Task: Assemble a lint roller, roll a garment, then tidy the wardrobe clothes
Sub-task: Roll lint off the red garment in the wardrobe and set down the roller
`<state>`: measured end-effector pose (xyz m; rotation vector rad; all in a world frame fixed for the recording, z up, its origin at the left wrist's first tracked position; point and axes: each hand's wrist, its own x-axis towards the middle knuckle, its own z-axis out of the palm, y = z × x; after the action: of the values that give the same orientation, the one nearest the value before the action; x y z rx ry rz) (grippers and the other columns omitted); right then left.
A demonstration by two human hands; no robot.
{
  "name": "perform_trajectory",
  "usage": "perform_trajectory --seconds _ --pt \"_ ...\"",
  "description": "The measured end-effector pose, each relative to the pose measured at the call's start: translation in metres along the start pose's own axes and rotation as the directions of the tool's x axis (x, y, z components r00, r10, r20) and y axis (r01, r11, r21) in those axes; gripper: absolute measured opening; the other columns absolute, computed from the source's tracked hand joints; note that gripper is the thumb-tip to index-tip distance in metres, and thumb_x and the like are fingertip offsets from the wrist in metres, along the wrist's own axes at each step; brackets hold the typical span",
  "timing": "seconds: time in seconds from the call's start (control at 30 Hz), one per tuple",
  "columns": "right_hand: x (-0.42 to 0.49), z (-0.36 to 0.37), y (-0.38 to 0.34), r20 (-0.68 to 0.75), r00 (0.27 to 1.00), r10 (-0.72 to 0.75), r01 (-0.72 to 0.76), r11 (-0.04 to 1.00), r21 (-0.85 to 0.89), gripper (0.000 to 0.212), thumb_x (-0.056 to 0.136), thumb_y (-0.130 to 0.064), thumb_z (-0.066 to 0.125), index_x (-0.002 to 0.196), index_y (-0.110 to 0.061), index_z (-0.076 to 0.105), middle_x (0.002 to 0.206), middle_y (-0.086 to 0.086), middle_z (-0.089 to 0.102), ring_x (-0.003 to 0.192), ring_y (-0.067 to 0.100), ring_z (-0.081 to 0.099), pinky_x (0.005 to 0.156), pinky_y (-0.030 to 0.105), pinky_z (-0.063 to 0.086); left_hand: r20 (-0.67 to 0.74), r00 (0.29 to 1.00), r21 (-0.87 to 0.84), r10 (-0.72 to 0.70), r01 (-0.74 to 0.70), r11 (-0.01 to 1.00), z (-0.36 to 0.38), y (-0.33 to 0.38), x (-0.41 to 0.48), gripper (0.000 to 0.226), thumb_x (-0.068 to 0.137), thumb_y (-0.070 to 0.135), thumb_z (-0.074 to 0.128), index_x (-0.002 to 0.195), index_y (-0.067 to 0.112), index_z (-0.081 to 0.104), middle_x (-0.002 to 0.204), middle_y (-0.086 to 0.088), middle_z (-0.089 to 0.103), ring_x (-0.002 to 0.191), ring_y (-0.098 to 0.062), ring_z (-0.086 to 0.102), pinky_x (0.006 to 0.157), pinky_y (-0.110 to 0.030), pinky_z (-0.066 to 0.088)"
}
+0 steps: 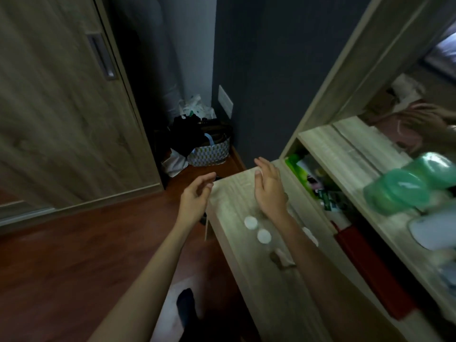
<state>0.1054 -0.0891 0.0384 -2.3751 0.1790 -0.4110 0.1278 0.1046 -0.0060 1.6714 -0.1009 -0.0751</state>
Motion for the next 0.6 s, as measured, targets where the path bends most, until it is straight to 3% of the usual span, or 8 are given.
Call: perform_trajectory --seconds 0.1,0.23,0.33,0.47,0.6 --pt "-0.018 -0.027 0.029 -0.007 1.0 -0.003 0.002 0.989 -0.15 0.04 0.095 -0.03 0.039 0.128 -0.017 0.057 0.137 0.006 0.051 0.129 0.021 0.041 0.109 0.038 0.034 0.021 1.0 0.036 -0.021 0.02 0.999 0.024 0.0 -0.019 0.028 0.098 0.007 0.055 0.123 0.017 0.066 0.118 0.01 0.066 0.108 0.007 0.059 0.09 -0.005 0.044" --pt "-0.037 -0.039 0.059 0.222 0.966 0.131 -0.088 0.977 -0.193 0.047 0.09 -0.047 0.054 0.134 -0.03 0.049 0.143 0.006 0.044 0.133 0.025 0.037 0.105 0.046 0.038 0.06 0.996 0.134 -0.063 0.055 0.989 0.049 -0.01 -0.041 0.031 0.098 0.002 0.052 0.125 0.011 0.064 0.126 0.002 0.065 0.114 -0.006 0.059 0.09 -0.006 0.044" --pt "-0.046 -0.041 0.06 0.278 0.952 0.127 -0.089 0.985 -0.145 0.044 0.089 -0.036 0.061 0.131 -0.026 0.052 0.136 0.004 0.045 0.119 0.022 0.05 0.095 0.039 0.047 0.111 0.987 0.205 -0.119 0.094 0.974 0.061 -0.018 -0.051 0.033 0.098 0.002 0.051 0.129 0.008 0.062 0.129 -0.005 0.064 0.121 -0.014 0.058 0.097 -0.02 0.045" --pt "-0.048 -0.041 0.06 0.242 0.964 0.106 -0.074 0.988 -0.136 0.035 0.09 -0.013 0.059 0.124 -0.022 0.057 0.131 0.003 0.047 0.112 0.019 0.054 0.089 0.031 0.047 0.151 0.972 0.313 -0.18 0.125 0.941 0.072 -0.022 -0.055 0.034 0.098 0.007 0.053 0.132 0.009 0.06 0.131 -0.006 0.063 0.114 -0.012 0.059 0.091 -0.018 0.041" --pt "-0.047 -0.045 0.064 0.23 0.968 0.104 -0.08 0.99 -0.112 0.034 0.09 -0.007 0.058 0.121 -0.021 0.059 0.129 0.005 0.049 0.109 0.023 0.056 0.089 0.032 0.047 0.221 0.954 0.436 -0.202 0.089 0.896 0.077 -0.029 -0.053 0.04 0.096 0.014 0.06 0.136 0.009 0.057 0.135 -0.007 0.061 0.117 -0.018 0.06 0.094 -0.022 0.044"
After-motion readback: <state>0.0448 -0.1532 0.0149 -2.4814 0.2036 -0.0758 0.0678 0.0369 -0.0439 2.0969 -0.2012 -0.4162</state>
